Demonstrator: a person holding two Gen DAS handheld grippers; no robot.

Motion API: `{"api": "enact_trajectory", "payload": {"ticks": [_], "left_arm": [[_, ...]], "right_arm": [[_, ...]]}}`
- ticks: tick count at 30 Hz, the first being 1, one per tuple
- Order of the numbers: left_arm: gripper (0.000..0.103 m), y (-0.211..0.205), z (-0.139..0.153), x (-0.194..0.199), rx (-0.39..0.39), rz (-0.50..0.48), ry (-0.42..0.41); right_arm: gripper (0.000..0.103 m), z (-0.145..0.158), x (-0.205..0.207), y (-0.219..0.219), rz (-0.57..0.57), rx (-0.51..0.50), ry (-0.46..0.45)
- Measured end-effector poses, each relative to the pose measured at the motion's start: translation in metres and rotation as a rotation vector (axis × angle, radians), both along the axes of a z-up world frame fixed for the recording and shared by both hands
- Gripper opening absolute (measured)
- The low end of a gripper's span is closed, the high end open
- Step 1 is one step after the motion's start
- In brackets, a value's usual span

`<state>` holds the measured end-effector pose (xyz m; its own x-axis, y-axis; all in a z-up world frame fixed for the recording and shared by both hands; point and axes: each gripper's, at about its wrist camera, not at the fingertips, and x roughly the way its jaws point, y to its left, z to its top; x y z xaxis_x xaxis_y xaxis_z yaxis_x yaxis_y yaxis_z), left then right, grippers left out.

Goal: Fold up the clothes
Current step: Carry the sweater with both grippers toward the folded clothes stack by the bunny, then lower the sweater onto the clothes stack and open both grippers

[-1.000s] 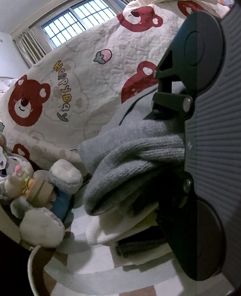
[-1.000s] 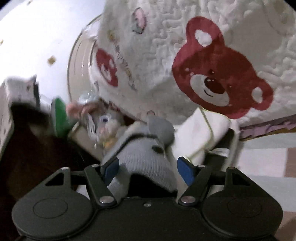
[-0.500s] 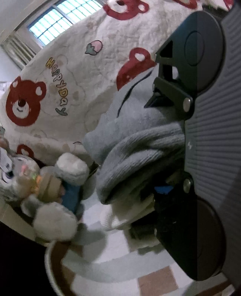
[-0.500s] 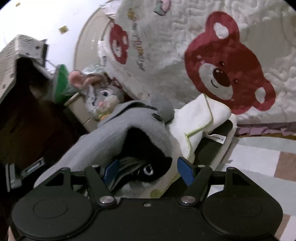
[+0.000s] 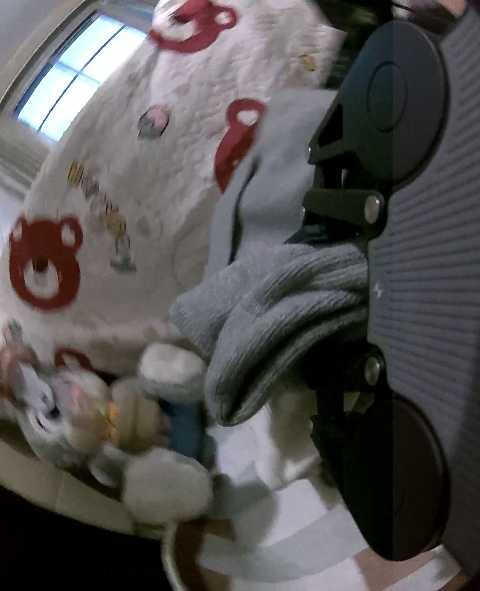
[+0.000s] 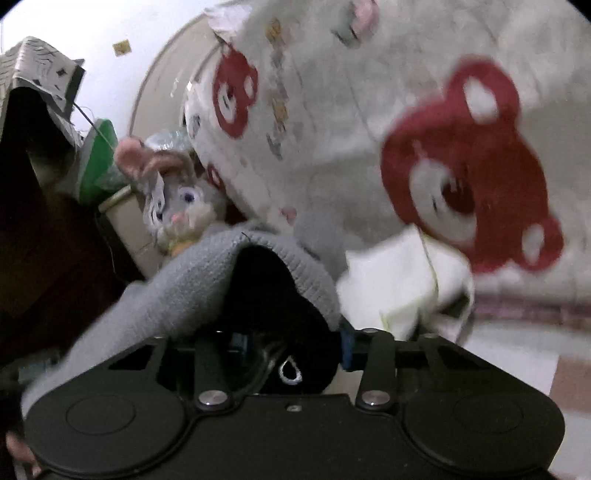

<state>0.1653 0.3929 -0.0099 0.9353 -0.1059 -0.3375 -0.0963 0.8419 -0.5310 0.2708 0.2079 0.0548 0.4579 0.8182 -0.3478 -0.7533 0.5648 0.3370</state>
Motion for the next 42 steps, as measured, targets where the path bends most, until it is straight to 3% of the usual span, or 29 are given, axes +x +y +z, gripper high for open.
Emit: {"api": "enact_trajectory", "payload": {"ticks": [2, 4, 7, 10, 15, 17, 19, 22, 30, 34, 36, 40, 42], "left_arm": [[0.039, -0.006, 0.002, -0.005, -0.024, -0.023, -0.031], [0.039, -0.019, 0.007, -0.008, 0.009, -0.016, -0.080], [0.039, -0.035, 0.006, -0.003, 0.028, 0.036, -0.083], [0.043, -0.039, -0.007, 0.005, -0.034, 0.086, -0.036], [0.055, -0.036, -0.005, 0.002, -0.129, 0.039, -0.021], [0.057, -0.033, -0.010, -0.001, -0.194, 0.040, -0.015], [0.067, -0.028, -0.017, -0.006, -0.270, 0.073, -0.004], [0.068, -0.021, -0.027, -0.016, -0.349, 0.125, -0.006], [0.066, -0.008, -0.013, -0.033, -0.282, 0.179, -0.007], [0.066, 0.005, 0.000, -0.045, -0.241, 0.175, -0.004], [0.067, 0.012, 0.006, -0.040, -0.227, 0.123, 0.016], [0.067, 0.024, -0.001, -0.005, -0.257, -0.001, 0.147], [0.061, 0.018, 0.005, 0.001, -0.145, -0.011, 0.126]], "right_arm": [[0.043, 0.029, -0.008, 0.011, 0.008, -0.026, -0.146], [0.042, 0.048, -0.009, 0.017, 0.024, -0.001, -0.233], [0.046, 0.038, 0.005, 0.024, 0.022, -0.017, -0.309], [0.047, -0.002, 0.036, 0.022, -0.064, -0.088, -0.166], [0.051, -0.062, 0.058, -0.026, -0.151, 0.087, 0.132], [0.052, -0.066, 0.059, -0.032, -0.160, 0.099, 0.166], [0.052, -0.066, 0.060, -0.033, -0.156, 0.099, 0.180], [0.053, -0.063, 0.054, -0.030, -0.155, 0.092, 0.188], [0.057, -0.058, 0.027, -0.048, -0.168, 0.139, 0.302], [0.056, -0.035, -0.008, -0.049, -0.029, 0.007, 0.194], [0.056, -0.022, -0.028, -0.051, 0.047, -0.052, 0.129], [0.056, -0.004, -0.071, -0.059, 0.213, -0.069, 0.027], [0.056, -0.003, -0.086, -0.053, 0.266, -0.109, 0.000]]}}
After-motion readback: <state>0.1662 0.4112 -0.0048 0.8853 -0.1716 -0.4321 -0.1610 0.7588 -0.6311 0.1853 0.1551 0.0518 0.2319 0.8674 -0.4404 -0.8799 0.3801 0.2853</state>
